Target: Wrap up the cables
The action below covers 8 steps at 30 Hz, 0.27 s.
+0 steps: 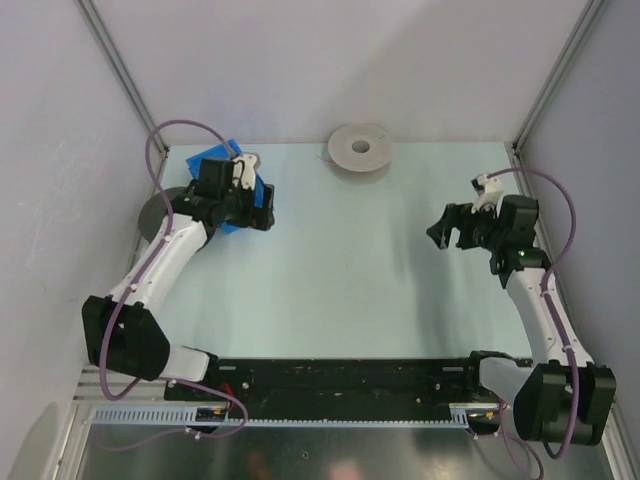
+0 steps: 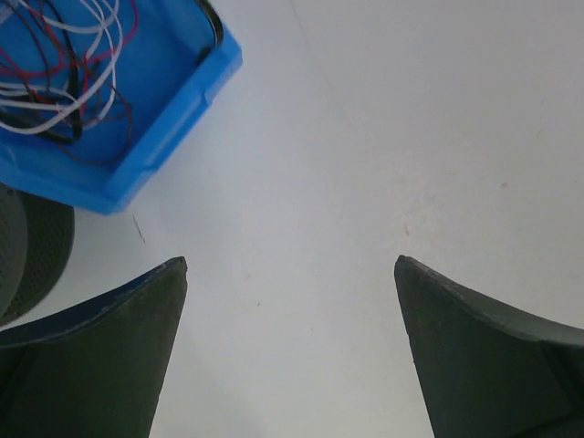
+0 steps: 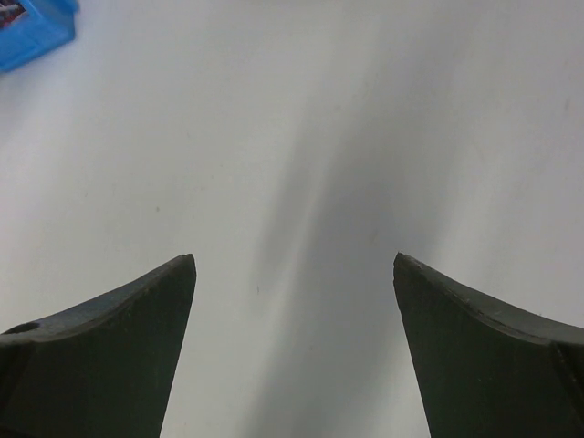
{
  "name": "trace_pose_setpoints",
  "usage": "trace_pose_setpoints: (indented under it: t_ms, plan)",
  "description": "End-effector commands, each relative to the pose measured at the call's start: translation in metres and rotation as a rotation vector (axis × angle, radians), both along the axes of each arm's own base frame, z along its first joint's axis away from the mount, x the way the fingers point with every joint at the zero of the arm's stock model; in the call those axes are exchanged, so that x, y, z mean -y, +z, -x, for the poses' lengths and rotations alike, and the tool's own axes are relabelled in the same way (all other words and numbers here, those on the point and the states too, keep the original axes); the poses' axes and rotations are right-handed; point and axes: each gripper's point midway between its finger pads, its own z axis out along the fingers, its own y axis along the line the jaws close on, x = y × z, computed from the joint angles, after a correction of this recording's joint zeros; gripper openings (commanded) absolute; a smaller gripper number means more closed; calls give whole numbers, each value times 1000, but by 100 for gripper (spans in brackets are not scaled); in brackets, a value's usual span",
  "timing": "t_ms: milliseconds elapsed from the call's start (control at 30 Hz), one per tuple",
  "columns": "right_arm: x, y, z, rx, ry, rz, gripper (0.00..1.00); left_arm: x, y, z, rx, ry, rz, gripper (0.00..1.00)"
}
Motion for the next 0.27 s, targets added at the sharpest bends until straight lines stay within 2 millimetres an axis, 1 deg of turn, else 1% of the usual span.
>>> trace_pose_setpoints:
  t_ms: [0, 133, 233]
  plan:
    - [5, 5, 9, 50, -40, 28, 94, -5, 3, 8, 66, 10, -96, 100]
    - [3, 12, 13, 80, -69, 46, 96, 3, 9, 16, 116, -27, -109, 99]
    - [1, 26, 19, 129, -71, 50, 96, 4, 19, 21, 164, -32, -129, 99]
